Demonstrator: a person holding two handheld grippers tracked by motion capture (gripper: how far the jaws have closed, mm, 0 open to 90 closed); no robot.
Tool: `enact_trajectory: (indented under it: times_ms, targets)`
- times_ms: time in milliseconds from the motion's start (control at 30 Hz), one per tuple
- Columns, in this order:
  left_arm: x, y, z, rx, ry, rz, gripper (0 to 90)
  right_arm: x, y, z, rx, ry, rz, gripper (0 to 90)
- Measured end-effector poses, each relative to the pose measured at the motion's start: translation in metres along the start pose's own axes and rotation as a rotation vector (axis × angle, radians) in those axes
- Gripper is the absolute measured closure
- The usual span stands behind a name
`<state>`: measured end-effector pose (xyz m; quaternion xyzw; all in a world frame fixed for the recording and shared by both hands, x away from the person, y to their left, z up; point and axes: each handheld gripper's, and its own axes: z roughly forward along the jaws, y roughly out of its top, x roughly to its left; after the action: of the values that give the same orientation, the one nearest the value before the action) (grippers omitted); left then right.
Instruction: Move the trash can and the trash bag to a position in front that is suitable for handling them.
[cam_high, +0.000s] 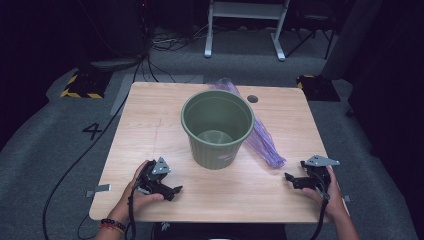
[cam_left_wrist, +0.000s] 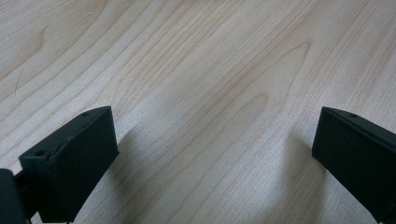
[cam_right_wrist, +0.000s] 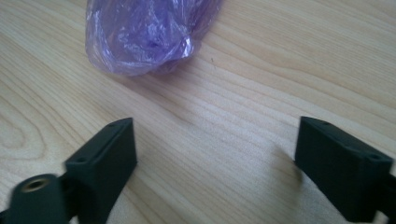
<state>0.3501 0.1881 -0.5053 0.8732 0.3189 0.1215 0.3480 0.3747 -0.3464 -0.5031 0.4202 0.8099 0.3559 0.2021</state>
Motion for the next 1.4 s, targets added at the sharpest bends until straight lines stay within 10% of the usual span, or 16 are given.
enact_trajectory:
  times_ms: [467,733,1167,1400]
  targets:
    - [-0.001,-0.001,-0.002,0.001,0.004,-0.005,0.1,0.0,0.02,-0.018,-0.119,0.018,0.007,17.0]
    - [-0.001,-0.003,-0.003,0.0,0.011,-0.01,0.1,0.001,0.059,-0.011,-0.166,0.04,-0.035,39.9]
    - [0.0,-0.003,-0.003,0.001,0.0,0.001,0.0,0.008,0.048,0.029,0.02,0.151,-0.086,76.9]
    - [0.001,-0.002,-0.002,0.002,-0.009,0.01,0.0,0.028,0.042,0.028,0.047,0.192,-0.114,78.3]
